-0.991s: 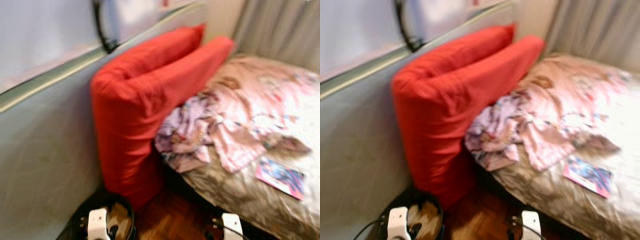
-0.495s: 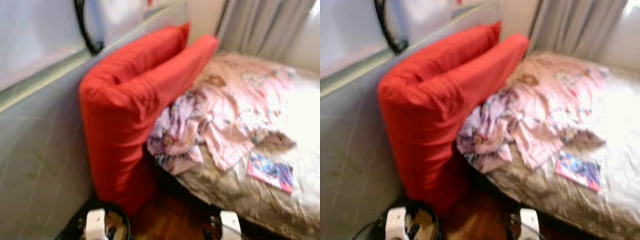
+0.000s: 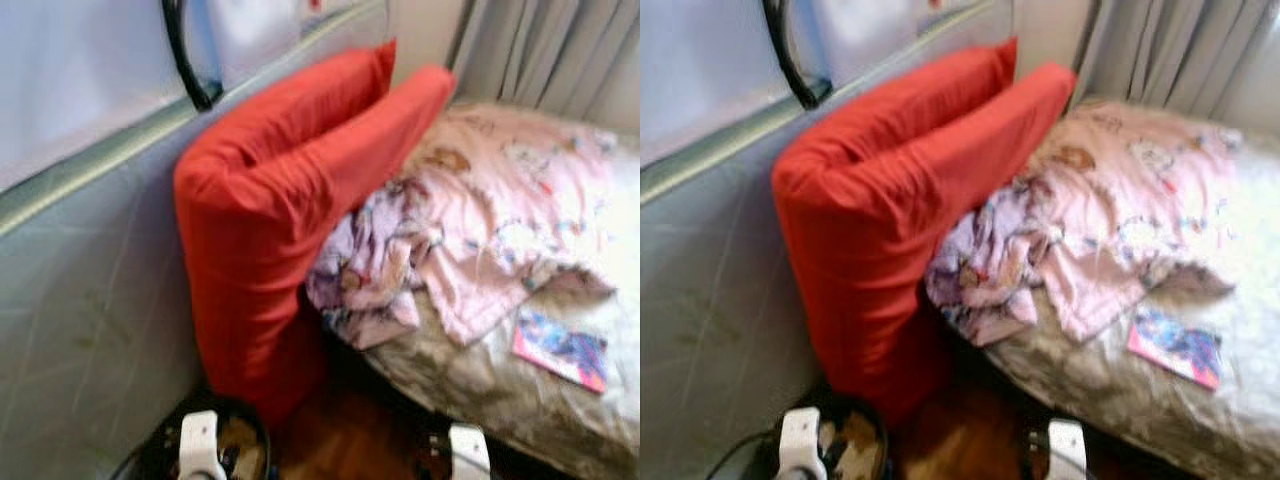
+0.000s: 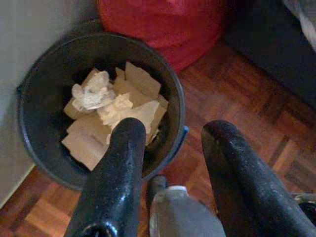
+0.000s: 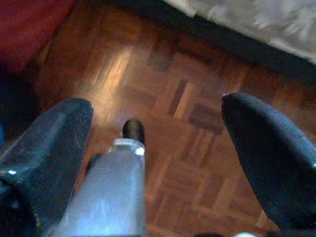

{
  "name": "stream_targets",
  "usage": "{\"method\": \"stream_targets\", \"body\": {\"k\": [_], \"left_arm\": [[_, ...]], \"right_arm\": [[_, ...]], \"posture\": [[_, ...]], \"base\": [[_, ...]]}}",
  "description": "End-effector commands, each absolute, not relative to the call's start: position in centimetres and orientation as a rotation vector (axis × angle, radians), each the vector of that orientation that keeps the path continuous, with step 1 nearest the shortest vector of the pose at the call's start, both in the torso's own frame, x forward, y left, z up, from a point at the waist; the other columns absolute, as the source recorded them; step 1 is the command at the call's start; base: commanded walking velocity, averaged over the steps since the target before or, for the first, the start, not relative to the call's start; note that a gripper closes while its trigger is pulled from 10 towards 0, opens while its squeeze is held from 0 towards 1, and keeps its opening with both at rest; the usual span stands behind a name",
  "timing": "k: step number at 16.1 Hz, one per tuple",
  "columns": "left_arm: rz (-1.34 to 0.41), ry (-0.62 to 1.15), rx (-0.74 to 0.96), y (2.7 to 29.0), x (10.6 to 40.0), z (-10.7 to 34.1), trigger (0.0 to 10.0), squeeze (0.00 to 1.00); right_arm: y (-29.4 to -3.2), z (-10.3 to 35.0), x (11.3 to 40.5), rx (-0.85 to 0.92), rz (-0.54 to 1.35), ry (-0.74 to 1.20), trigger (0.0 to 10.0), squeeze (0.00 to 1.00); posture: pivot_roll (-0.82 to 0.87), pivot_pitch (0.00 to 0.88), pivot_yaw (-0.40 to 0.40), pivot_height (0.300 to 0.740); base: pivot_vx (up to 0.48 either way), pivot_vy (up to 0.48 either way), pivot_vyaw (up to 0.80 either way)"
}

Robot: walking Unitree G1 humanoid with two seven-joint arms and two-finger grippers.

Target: Clean up the room

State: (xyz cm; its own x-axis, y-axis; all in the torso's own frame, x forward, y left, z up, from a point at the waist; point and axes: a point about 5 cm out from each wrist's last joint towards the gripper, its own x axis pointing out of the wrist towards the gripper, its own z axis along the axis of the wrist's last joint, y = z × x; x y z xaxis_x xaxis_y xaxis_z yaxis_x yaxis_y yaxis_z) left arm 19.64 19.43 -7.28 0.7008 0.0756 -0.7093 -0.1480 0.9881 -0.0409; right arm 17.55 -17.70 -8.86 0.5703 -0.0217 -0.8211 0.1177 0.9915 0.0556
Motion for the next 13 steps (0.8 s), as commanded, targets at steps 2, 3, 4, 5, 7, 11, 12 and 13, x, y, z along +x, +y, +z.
{"method": "stream_targets", "body": {"k": [2,3,4,5,7,11,12,13], "left_arm": [[0.131,0.817,-0.088,19.87,18.83,-7.68,10.0,0.0],[0.131,0.817,-0.087,19.88,18.83,-7.67,10.0,0.0],[0.129,0.816,-0.089,19.87,18.84,-7.67,10.0,0.0],[0.129,0.816,-0.089,19.86,18.85,-7.67,10.0,0.0],[0.129,0.816,-0.09,19.85,18.85,-7.66,10.0,0.0],[0.13,0.813,-0.095,19.82,18.88,-7.65,10.0,0.0],[0.129,0.813,-0.095,19.8,18.9,-7.65,10.0,0.0],[0.129,0.813,-0.096,19.81,18.91,-7.64,10.0,0.0]], "right_arm": [[-17.47,-9.1,17.07,0.119,-0.087,0.977,10.0,0.0],[-17.47,-9.09,17.09,0.119,-0.088,0.973,10.0,0.0],[-17.47,-9.08,17.09,0.117,-0.087,0.97,10.0,0.0],[-17.49,-9.07,17.11,0.117,-0.089,0.968,10.0,0.0],[-17.49,-9.06,17.12,0.116,-0.09,0.967,10.0,0.0],[-17.58,-9.01,17.22,0.113,-0.094,0.965,10.0,0.0],[-17.6,-9.01,17.23,0.111,-0.093,0.966,10.0,0.0],[-17.62,-9.0,17.25,0.112,-0.095,0.965,10.0,0.0]], "posture": [[0.08,0.038,-0.008,0.74],[0.08,0.038,-0.008,0.74],[0.08,0.038,-0.008,0.74],[0.08,0.038,-0.008,0.74],[0.08,0.036,-0.008,0.74],[0.08,0.032,-0.01,0.74],[0.08,0.032,-0.011,0.74],[0.08,0.032,-0.011,0.74]], "base": [[0.0,-0.281,-0.54],[0.0,-0.281,0.0],[0.0,-0.281,0.0],[0.0,-0.285,0.0],[0.0,-0.291,0.0],[0.0,-0.292,0.0],[0.0,-0.292,0.0],[0.0,-0.292,0.0]]}}
